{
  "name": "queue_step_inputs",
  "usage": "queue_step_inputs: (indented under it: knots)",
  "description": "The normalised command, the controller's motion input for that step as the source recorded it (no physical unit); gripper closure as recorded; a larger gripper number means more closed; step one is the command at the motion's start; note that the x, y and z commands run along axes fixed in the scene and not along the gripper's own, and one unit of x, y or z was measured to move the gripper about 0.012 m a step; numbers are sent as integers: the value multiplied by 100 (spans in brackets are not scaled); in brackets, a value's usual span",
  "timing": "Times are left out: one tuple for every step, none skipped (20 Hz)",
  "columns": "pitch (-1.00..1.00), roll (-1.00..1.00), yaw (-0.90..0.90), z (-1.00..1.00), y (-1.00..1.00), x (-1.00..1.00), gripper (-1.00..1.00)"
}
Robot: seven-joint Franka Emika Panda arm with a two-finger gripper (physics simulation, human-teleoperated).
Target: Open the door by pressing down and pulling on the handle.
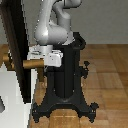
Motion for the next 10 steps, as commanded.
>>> queue_step_inputs:
  knots:
    - [0, 0, 0, 0, 100, 0, 100]
    - [0, 0, 0, 0, 100, 0, 100]
    - [0, 0, 0, 0, 100, 0, 100]
    - [0, 0, 0, 0, 100, 0, 100]
    - [0, 0, 0, 0, 100, 0, 100]
    - [0, 0, 0, 0, 0, 0, 100]
    - [0, 0, 0, 0, 0, 0, 100]
    - [0, 0, 0, 0, 0, 0, 100]
    - [0, 0, 0, 0, 0, 0, 100]
    - [0, 0, 0, 0, 0, 0, 100]
